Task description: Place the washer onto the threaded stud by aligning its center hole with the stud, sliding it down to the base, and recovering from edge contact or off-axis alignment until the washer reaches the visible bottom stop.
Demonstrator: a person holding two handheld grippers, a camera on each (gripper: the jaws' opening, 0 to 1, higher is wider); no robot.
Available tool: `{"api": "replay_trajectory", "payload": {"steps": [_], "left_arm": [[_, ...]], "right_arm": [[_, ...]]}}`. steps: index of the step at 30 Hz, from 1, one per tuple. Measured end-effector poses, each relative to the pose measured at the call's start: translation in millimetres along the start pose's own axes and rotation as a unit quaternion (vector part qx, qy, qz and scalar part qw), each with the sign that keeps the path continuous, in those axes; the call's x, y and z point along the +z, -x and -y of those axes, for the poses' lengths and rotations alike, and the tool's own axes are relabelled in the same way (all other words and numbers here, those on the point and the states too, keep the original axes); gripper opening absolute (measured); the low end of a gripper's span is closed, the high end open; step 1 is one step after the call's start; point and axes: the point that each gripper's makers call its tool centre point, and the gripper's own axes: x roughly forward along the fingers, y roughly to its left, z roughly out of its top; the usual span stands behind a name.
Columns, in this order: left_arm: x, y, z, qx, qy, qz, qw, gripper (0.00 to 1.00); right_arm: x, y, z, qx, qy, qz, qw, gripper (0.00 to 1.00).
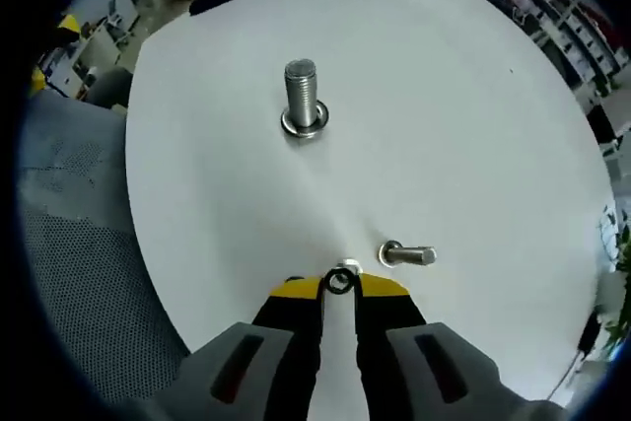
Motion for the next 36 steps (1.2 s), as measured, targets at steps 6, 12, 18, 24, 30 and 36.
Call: {"api": "replay_trajectory", "payload": {"steps": [6, 12, 18, 24, 30, 36], "left_arm": [[-0.3, 0.5, -2.3, 0.005, 0.003, 0.000, 1.0000, 0.27], [-1.3, -0.5, -0.1, 0.001, -0.002, -0.003, 1.0000, 0.27], [-0.6, 0.1, -0.8, 0.001, 0.000, -0.001, 1.0000, 0.27], [-1.8, -0.3, -0.2, 0.002, -0.004, -0.004, 1.0000, 0.27], [-1.2, -0.1, -1.0, 0.003, -0.002, -0.003, 1.0000, 0.26], [-1.8, -0.2, -1.7, 0.005, -0.002, -0.004, 1.0000, 0.26]], "right_arm": [[4.7, 14.2, 11.4, -0.013, -0.017, 0.017, 0.9996, 0.13], [8.9, 25.1, 22.9, -0.028, -0.008, 0.027, 0.9992, 0.13], [6.7, 33.9, 33.4, -0.039, -0.018, 0.039, 0.9983, 0.13], [9.3, 41.7, 35.9, -0.066, 0.022, 0.050, 0.9964, 0.13], [19.9, 43.3, 34.4, -0.068, 0.036, 0.068, 0.9947, 0.13], [28.7, 37.2, 34.1, -0.058, 0.034, 0.070, 0.9953, 0.13]]}}
